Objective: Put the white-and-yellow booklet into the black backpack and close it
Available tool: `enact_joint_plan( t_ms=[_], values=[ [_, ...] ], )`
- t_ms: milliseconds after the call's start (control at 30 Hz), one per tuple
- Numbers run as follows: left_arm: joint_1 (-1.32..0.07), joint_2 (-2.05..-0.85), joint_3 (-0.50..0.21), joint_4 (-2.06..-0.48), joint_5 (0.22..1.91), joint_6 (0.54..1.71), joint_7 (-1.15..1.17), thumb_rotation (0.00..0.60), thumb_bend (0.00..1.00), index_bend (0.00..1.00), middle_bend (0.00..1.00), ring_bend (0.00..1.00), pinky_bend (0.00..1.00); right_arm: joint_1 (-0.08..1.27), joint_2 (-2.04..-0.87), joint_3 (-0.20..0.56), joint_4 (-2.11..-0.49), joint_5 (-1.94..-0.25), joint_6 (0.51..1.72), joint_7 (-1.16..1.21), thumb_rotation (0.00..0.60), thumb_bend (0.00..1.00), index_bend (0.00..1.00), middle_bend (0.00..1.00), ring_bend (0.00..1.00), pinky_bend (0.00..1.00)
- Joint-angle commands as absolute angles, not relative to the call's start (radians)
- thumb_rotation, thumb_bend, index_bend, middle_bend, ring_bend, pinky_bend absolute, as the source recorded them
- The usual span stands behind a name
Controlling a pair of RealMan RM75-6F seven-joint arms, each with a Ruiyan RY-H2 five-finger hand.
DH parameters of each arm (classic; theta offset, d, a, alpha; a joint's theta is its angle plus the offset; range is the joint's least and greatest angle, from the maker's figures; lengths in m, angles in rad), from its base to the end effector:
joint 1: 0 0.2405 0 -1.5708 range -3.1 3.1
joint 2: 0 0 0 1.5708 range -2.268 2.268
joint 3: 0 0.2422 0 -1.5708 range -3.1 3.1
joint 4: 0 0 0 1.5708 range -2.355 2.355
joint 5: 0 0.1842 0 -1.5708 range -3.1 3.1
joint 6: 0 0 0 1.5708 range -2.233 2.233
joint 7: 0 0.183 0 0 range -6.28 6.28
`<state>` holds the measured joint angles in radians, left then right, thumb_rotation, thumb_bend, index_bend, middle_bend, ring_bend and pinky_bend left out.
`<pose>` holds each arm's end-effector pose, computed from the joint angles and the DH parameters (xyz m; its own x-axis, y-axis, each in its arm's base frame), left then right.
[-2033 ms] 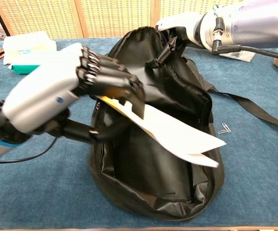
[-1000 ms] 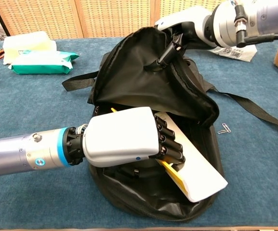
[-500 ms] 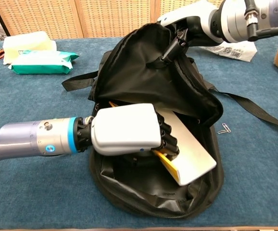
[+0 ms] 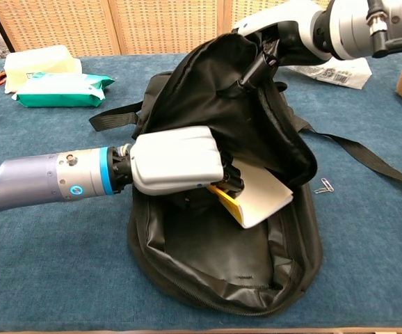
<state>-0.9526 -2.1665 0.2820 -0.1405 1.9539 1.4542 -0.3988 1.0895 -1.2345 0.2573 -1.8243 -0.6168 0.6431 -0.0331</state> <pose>-0.0538 0.3089 -0.1194 0.5888 -0.2088 0.7809 0.0468 -0.9557 -0.2908 -0.0239 -0.3667 0.0242 0.0724 -0.6527 0.7542 -0.9625 -0.2439 -0.1187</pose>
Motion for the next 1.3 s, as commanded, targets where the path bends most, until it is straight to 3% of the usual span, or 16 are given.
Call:
enact_joint_plan(
  t_ms=[33, 100, 200, 300, 367, 967, 1133, 1300],
  values=[
    [-0.948, -2.162, 0.283, -0.147, 1.949, 1.473, -0.404, 0.6, 0.47, 0.74, 0.56, 0.45, 0.64, 1.091, -1.236, 0.254, -1.82, -0.616, 0.645, -0.029, 0.6, 0.67, 0.56, 0.61, 0.55, 0.85],
    [-0.942, -2.158, 0.281, -0.156, 1.944, 1.495, -0.421, 0.6, 0.42, 0.66, 0.46, 0.38, 0.6, 1.093, -1.239, 0.251, -1.817, -0.616, 0.647, -0.028, 0.6, 0.67, 0.56, 0.61, 0.55, 0.85],
    [-0.935, -2.152, 0.282, -0.169, 1.94, 1.521, -0.451, 0.6, 0.21, 0.49, 0.3, 0.28, 0.52, 1.095, -1.243, 0.248, -1.812, -0.617, 0.65, -0.027, 0.6, 0.66, 0.56, 0.61, 0.55, 0.85],
    [-0.922, -2.139, 0.283, -0.188, 1.936, 1.57, -0.502, 0.6, 0.05, 0.4, 0.23, 0.23, 0.49, 1.098, -1.249, 0.244, -1.805, -0.617, 0.654, -0.025, 0.6, 0.67, 0.56, 0.61, 0.55, 0.85],
    [-0.915, -2.13, 0.286, -0.197, 1.936, 1.594, -0.529, 0.6, 0.01, 0.36, 0.21, 0.21, 0.47, 1.1, -1.252, 0.241, -1.802, -0.617, 0.658, -0.025, 0.6, 0.67, 0.56, 0.61, 0.55, 0.85],
    [-0.782, -1.955, 0.319, -0.302, 1.958, 1.957, -0.685, 0.6, 0.0, 0.38, 0.21, 0.21, 0.45, 1.095, -1.253, 0.211, -1.779, -0.607, 0.678, -0.028, 0.6, 0.67, 0.56, 0.61, 0.55, 0.85],
    [-0.745, -1.896, 0.28, -0.292, 1.912, 1.986, -0.72, 0.6, 0.0, 0.4, 0.22, 0.23, 0.45, 1.082, -1.254, 0.195, -1.771, -0.61, 0.679, -0.027, 0.6, 0.67, 0.56, 0.61, 0.55, 0.85],
    [-0.716, -1.83, 0.218, -0.272, 1.829, 1.924, -0.777, 0.6, 0.0, 0.39, 0.21, 0.22, 0.45, 1.066, -1.259, 0.178, -1.765, -0.62, 0.678, -0.023, 0.6, 0.67, 0.56, 0.61, 0.55, 0.85]
  ],
)
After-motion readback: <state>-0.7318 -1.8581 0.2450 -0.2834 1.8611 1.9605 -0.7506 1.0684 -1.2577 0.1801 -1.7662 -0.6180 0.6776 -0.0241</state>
